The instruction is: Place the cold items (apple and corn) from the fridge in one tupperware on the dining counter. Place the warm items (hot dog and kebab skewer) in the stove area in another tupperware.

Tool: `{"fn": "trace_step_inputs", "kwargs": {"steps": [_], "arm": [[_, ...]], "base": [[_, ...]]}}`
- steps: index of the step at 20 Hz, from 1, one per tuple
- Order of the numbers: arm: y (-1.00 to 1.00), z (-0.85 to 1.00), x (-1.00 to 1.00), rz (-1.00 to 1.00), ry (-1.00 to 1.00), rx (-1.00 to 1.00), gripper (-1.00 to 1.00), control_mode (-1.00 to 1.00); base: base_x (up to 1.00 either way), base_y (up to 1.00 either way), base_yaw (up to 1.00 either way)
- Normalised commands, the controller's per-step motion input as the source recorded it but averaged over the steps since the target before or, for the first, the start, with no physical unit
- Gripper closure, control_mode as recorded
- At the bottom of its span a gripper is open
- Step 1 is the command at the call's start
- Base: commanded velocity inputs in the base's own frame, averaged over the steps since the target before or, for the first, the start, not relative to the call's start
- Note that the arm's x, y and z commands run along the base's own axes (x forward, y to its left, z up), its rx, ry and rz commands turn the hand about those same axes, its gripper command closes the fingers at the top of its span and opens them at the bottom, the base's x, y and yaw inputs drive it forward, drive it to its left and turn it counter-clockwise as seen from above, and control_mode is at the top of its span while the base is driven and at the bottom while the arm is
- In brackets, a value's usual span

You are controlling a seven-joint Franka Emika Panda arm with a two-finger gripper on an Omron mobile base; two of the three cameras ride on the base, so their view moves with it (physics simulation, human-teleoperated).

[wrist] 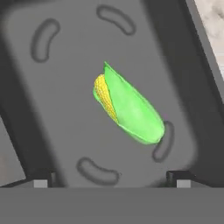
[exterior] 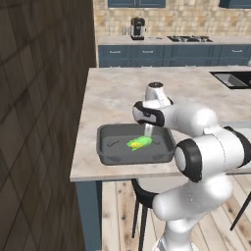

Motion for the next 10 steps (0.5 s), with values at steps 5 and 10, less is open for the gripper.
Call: {"fn": "trace_step_inputs", "kwargs": {"steps": [5,10], "arm": [[0.00,0.64,-0.71,-0.61,-0.12,0.18,-1.00,-1.00],[0.00,0.77,-0.77,-0.57,-0.15,0.22,-1.00,-1.00]], "base": [[0.00,0.00,0.00],[0.00,0.00,0.00]]}}
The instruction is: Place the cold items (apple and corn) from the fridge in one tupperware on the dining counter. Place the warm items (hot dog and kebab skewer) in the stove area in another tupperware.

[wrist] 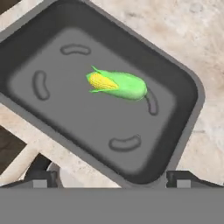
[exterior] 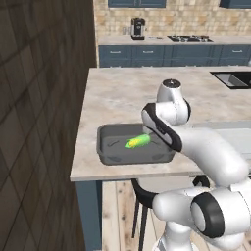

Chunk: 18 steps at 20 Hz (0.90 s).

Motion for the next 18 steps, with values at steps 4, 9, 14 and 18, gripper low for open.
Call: {"fn": "trace_step_inputs", "kwargs": {"steps": [4,9,14,18], "arm": [[-0.05,0.68,-0.86,-0.49,-0.16,0.25,-1.00,-1.00],[-0.05,0.46,-0.99,-0.37,-0.21,0.25,-1.00,-1.00],[-0.03,0.50,-0.98,-0.16,-0.26,0.12,-1.00,-1.00],[-0.03,0.57,-0.92,-0.01,-0.22,0.04,-1.00,-1.00]], "base": [[0.00,0.00,0.00],[0.00,0.00,0.00],[0.00,0.00,0.00],[0.00,0.00,0.00]]}}
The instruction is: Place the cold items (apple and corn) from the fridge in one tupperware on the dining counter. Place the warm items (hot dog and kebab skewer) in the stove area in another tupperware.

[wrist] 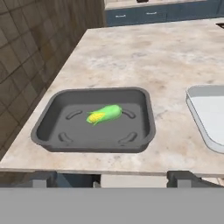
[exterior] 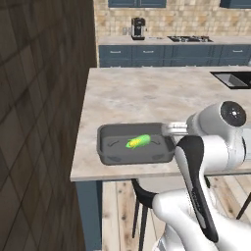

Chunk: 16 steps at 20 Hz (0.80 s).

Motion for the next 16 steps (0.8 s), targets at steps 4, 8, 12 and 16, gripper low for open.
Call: {"fn": "trace_step_inputs", "kwargs": {"steps": [4,8,12,16], "arm": [[-0.02,0.43,-0.83,0.00,-0.18,0.02,-1.00,-1.00],[-0.01,0.14,-0.61,0.00,-0.05,0.00,-1.00,-1.00],[0.00,-0.01,-0.05,0.00,0.01,0.00,-1.00,-1.00],[0.00,0.00,-0.03,0.00,0.00,-0.01,-1.00,1.00]], "base": [[0.00,0.00,0.00],[0.00,0.00,0.00],[0.00,0.00,0.00],[-0.32,-0.05,-0.01]]}}
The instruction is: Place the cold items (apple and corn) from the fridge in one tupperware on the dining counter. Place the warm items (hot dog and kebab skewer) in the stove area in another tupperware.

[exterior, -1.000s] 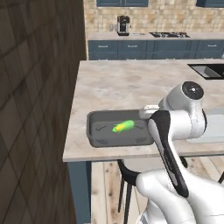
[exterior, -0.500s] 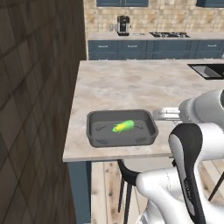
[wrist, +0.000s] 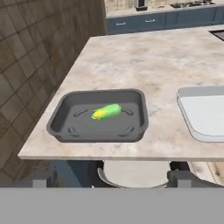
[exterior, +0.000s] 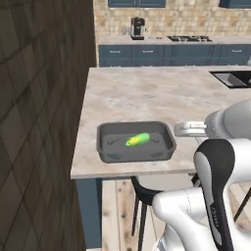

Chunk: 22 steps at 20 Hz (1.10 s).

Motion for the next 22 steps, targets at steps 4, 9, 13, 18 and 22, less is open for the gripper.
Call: {"fn": "trace_step_inputs", "kwargs": {"steps": [4,9,13,18,22], "arm": [[0.00,0.00,0.00,0.00,0.00,0.00,-1.00,1.00],[0.00,0.00,0.00,0.00,0.00,0.00,-1.00,1.00],[0.00,0.00,0.00,0.00,0.00,0.00,-1.00,1.00],[0.00,0.00,0.00,0.00,0.00,0.00,-1.00,1.00],[0.00,0.00,0.00,0.00,0.00,0.00,-1.00,1.00]], "base": [[-0.88,-0.34,-0.21],[-0.49,-0.73,-0.50],[-0.11,-1.00,-0.49],[0.00,-1.00,-0.32],[0.00,-1.00,-0.22]]}}
